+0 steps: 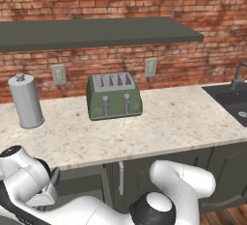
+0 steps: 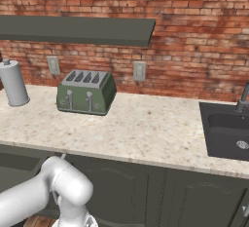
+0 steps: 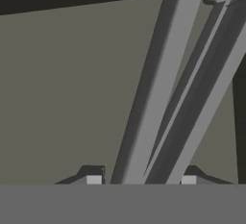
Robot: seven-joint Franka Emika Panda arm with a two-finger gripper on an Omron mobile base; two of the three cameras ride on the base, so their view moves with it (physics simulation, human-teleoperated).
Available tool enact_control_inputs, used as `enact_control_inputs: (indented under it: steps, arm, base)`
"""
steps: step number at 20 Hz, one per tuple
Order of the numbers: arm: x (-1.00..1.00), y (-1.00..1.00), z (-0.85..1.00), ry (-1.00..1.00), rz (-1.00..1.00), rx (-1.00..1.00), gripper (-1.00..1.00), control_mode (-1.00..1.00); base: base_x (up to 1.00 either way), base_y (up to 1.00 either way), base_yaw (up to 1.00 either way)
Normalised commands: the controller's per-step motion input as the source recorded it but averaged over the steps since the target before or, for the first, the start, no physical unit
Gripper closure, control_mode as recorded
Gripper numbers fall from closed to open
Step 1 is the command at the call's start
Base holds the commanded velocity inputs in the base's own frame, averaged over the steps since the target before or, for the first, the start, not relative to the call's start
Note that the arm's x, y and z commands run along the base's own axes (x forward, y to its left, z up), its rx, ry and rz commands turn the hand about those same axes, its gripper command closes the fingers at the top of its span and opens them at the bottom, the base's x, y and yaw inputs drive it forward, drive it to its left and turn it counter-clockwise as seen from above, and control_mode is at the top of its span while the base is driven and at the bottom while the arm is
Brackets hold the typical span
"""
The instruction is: Take the tongs from the drawer on the left and place them on the dining counter next to the tray containing the hot dog.
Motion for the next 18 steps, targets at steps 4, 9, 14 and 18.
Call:
enact_control_inputs:
  steps: [4, 9, 14, 18]
  arm:
    - [0.00, -0.17, 0.33, 0.00, 0.02, 0.00, 1.00, -1.00]
    - [-0.01, -0.32, 0.21, 0.00, 0.05, 0.00, 1.00, -1.00]
    - [-0.02, -0.45, 0.17, 0.00, 0.10, 0.00, 1.00, -1.00]
    - [0.00, -0.50, 0.19, 0.00, 0.14, 0.00, 1.00, -1.00]
  base:
    - [0.00, 0.00, 0.00]
    - [0.00, 0.00, 0.00]
    - [0.00, 0.00, 0.00]
    - [0.00, 0.00, 0.00]
